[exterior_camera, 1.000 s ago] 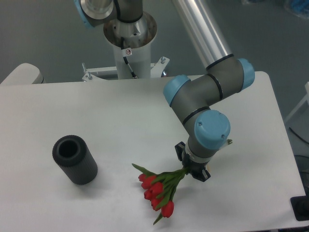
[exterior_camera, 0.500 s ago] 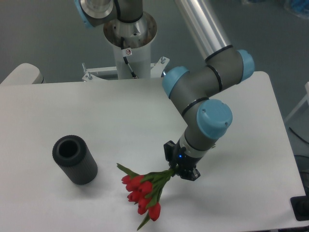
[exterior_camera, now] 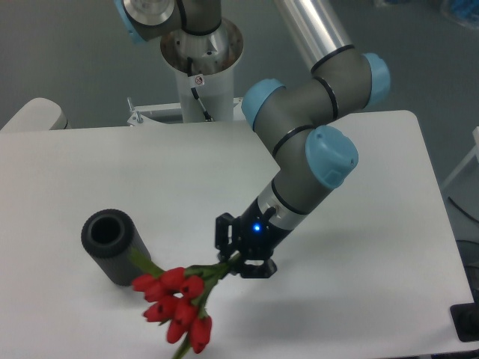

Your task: Insert the flowers into the vase

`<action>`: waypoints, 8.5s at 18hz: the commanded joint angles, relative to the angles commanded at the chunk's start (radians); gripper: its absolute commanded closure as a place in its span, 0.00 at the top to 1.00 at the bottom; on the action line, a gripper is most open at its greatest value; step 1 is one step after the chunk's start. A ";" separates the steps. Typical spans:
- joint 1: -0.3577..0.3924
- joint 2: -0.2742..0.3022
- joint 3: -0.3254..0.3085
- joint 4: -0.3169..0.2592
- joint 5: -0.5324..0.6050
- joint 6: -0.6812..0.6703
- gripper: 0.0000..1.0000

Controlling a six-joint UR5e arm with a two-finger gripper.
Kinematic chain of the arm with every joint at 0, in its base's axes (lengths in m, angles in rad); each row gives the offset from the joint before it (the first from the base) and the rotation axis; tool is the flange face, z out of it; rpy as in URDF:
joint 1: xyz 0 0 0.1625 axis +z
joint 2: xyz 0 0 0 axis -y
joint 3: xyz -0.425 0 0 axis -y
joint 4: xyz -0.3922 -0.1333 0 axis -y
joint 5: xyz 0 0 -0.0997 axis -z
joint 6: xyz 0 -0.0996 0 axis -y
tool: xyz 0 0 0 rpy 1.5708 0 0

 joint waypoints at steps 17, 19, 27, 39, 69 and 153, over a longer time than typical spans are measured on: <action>-0.032 0.135 -0.211 0.164 -0.459 -0.037 0.00; -0.035 0.150 -0.244 0.208 -0.480 -0.048 0.00; -0.040 0.179 -0.252 0.212 -0.548 -0.049 0.00; -0.117 0.172 -0.264 0.218 -0.549 -0.042 0.00; -0.106 0.023 -0.386 0.345 -0.528 0.139 0.25; 0.018 -0.159 0.086 0.025 0.822 0.189 1.00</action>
